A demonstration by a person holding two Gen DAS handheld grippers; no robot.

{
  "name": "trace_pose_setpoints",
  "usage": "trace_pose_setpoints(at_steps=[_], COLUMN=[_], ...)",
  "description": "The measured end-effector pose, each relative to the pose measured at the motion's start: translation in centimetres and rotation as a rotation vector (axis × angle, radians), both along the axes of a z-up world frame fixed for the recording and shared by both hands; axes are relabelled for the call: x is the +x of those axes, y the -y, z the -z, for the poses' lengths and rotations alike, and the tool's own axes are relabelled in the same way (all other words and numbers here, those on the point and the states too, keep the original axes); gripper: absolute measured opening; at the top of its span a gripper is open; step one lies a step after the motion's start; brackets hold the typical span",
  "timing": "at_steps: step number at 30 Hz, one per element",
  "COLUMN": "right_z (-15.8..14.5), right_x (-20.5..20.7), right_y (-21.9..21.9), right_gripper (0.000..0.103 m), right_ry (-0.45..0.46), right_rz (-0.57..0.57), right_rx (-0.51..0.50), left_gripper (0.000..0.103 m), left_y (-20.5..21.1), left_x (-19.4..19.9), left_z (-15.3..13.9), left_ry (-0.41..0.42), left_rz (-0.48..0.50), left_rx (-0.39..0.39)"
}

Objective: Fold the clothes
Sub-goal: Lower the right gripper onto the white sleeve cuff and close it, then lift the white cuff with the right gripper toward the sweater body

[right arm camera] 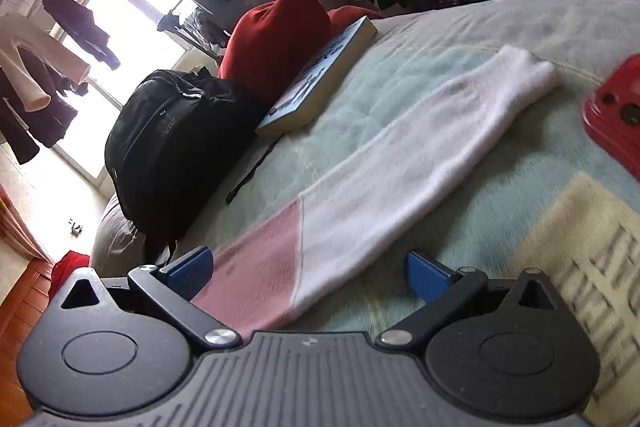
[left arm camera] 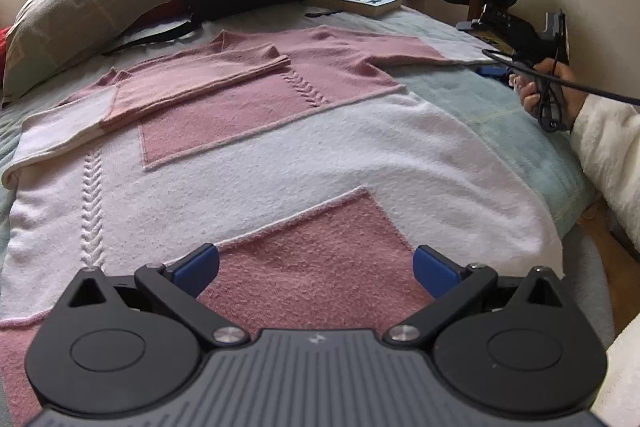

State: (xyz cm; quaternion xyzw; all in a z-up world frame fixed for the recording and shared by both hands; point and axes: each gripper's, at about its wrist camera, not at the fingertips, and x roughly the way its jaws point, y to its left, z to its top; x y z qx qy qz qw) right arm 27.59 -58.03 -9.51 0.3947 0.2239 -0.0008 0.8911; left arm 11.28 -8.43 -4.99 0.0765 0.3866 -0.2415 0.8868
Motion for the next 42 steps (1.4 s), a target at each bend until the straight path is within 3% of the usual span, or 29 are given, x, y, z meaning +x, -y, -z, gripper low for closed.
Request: trace_pose_setpoints(at_steps=[14,21,25,31,42], right_z=[0.4,-0.6,-1.7,-4.2,-9.3], right_x=[4.4,4.7,3.9,3.9,4.5], right_y=[2.5,2.7,2.4,1.2,-4.9], right_gripper=[0.103,0.103,0.103,0.103,0.103], right_ry=[0.031,0.072,0.138,0.164,0.156], right_rz=[0.046,0.05,0.051,0.033,-0.04], right_rx=[-0.046,-0.013,0.017,0.037,-0.05], left_gripper=[0.102,0.102,0.102,0.102,0.102], left_y=[0.6,0.4,0.1,-0.5,-3.3], left_x=[1.1,1.1,0.9,0.0,-1.5], left_z=[0.8,0.7,0.4,-0.3,-1.5], left_ry=[-0.024,-0.019,-0.015,0.001,-0.01], left_rz=[-0.013,-0.022,-0.027,-0.021,-0.04], left_rx=[0.006,-0.004,-0.011,-0.024,-0.02])
